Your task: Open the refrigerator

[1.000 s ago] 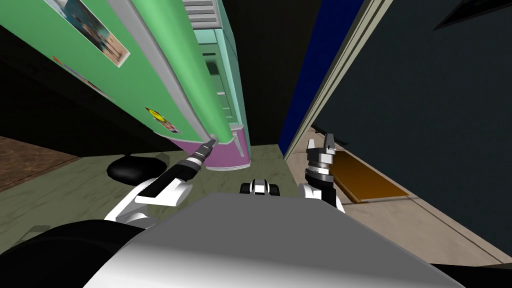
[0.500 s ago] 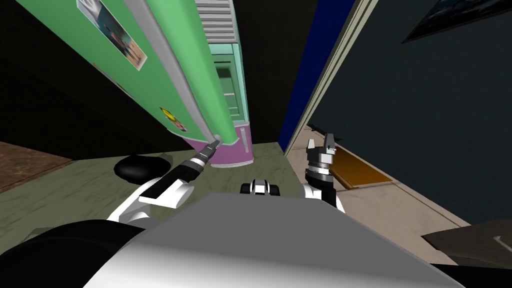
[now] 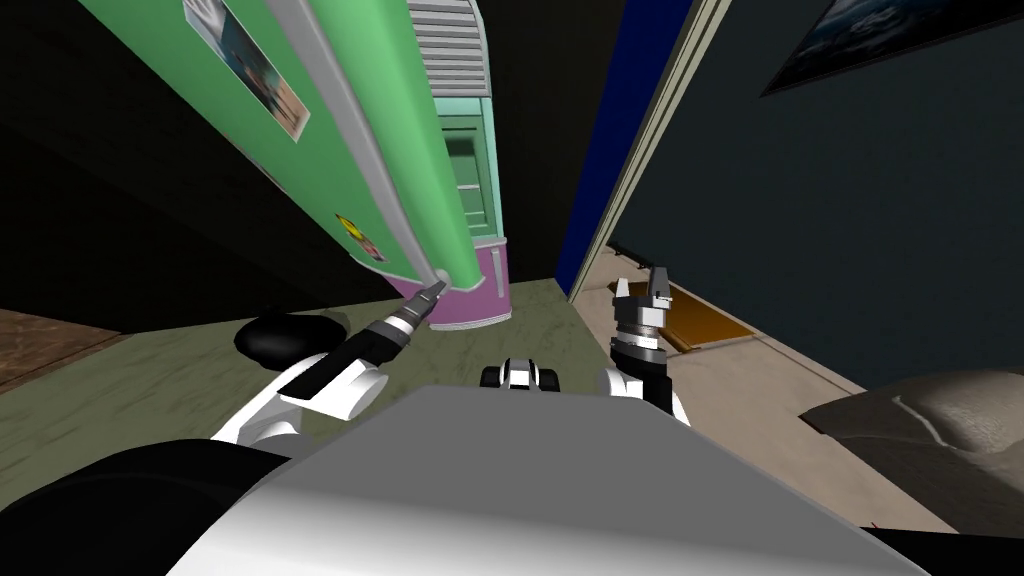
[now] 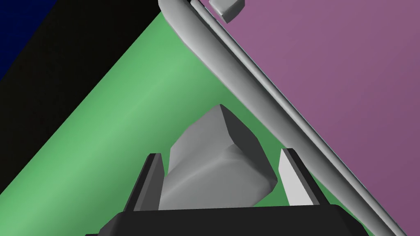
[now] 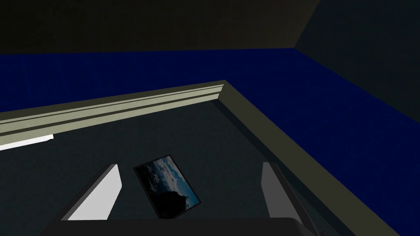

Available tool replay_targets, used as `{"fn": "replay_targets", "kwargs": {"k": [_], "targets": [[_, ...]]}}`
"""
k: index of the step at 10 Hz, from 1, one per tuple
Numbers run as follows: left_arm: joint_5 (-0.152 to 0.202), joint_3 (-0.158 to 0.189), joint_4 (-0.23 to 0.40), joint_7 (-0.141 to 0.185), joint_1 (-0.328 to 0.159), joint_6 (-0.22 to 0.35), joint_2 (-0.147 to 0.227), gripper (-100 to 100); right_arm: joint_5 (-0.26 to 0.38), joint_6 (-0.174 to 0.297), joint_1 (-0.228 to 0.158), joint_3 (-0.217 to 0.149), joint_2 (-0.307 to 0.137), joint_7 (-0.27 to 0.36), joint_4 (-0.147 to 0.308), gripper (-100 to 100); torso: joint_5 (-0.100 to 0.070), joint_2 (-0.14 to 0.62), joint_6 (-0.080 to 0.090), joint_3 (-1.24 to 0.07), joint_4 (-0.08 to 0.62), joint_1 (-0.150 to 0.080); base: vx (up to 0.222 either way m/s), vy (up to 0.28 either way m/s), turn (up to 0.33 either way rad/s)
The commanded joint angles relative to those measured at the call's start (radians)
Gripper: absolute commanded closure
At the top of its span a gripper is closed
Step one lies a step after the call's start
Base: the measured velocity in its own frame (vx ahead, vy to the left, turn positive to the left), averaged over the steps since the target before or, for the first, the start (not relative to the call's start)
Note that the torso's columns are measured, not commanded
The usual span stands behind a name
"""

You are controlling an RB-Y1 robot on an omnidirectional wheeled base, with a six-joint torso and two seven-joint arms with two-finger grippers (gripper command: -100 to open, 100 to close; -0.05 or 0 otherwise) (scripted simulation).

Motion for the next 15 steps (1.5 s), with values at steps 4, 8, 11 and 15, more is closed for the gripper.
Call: {"fn": "replay_targets", "kwargs": {"k": [4,8,11,15], "targets": [[0.040,-0.013,-0.004,-0.021,-0.010,-0.053,0.055,100,0.000,0.000,0.000,0.000,0.000,0.000,0.000,0,0.000,0.001,-0.001,0.000,0.001,0.001,-0.230,0.200,-0.105],[0.066,-0.027,-0.007,-0.032,-0.009,-0.079,0.089,100,0.000,0.000,0.000,0.000,0.000,0.000,0.000,0,0.001,0.002,0.002,0.001,0.001,0.000,-0.200,0.203,-0.097],[0.071,-0.059,-0.005,-0.039,-0.007,-0.079,0.104,100,0.000,0.000,0.000,0.000,0.000,0.000,0.000,0,0.000,-0.002,0.005,0.000,-0.005,-0.011,-0.114,0.124,-0.058],[0.088,-0.076,-0.010,-0.046,-0.009,-0.110,0.142,100,0.000,0.000,0.000,0.000,0.000,0.000,0.000,0,0.002,-0.004,0.002,-0.001,-0.002,0.001,-0.114,0.197,-0.081]]}}
